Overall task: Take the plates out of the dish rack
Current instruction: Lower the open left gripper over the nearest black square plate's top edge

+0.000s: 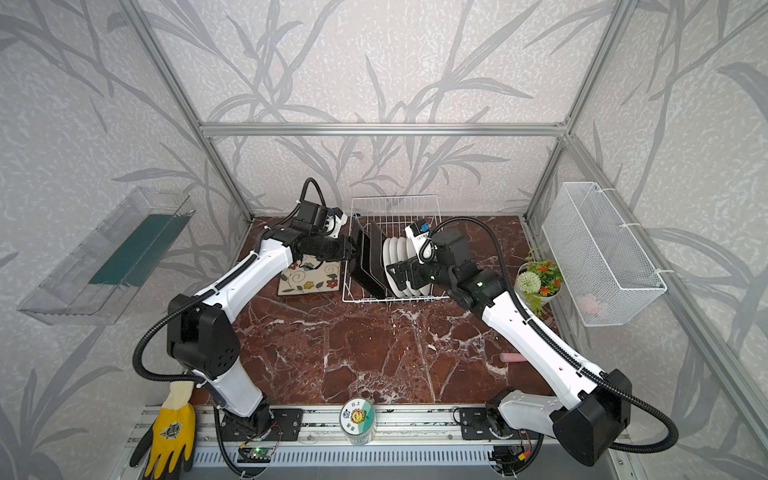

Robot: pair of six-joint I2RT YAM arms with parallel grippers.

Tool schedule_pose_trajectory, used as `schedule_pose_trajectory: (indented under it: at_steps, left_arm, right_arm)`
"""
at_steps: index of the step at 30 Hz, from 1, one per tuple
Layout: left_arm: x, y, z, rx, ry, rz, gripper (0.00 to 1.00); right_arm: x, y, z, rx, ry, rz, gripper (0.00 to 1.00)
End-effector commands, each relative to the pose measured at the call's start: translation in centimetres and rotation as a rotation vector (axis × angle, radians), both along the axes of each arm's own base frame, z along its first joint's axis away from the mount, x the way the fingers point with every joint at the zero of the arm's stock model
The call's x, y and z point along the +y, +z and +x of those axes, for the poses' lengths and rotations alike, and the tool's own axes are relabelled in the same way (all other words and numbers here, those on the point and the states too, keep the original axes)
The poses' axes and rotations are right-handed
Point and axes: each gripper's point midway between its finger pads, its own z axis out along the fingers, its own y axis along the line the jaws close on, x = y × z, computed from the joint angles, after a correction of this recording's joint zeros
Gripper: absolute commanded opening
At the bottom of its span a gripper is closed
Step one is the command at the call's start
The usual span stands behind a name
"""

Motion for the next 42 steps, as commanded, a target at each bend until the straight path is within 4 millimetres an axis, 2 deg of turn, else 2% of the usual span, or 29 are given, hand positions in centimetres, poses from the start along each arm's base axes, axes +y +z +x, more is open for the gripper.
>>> schedule_pose_trajectory:
  at_steps: [1,20,42]
  left_arm:
    - [-0.9,1.0,0.8,-0.016,0.001,-0.027,0.5]
    - [-2.3,-0.3,1.3,0.048,-0.007,-0.067,0.42]
    - [-2.5,-1.4,1.2,0.075,0.003,-0.064,0.35]
  right_arm:
    - [0.2,1.2,0.0,-0.04,0.011,0.009,0.99]
    - [0.4,1.1,0.2,-0.032,0.011,0.011,0.99]
    - [0.0,1.3,0.2,-0.031,-0.007,0.003,0.99]
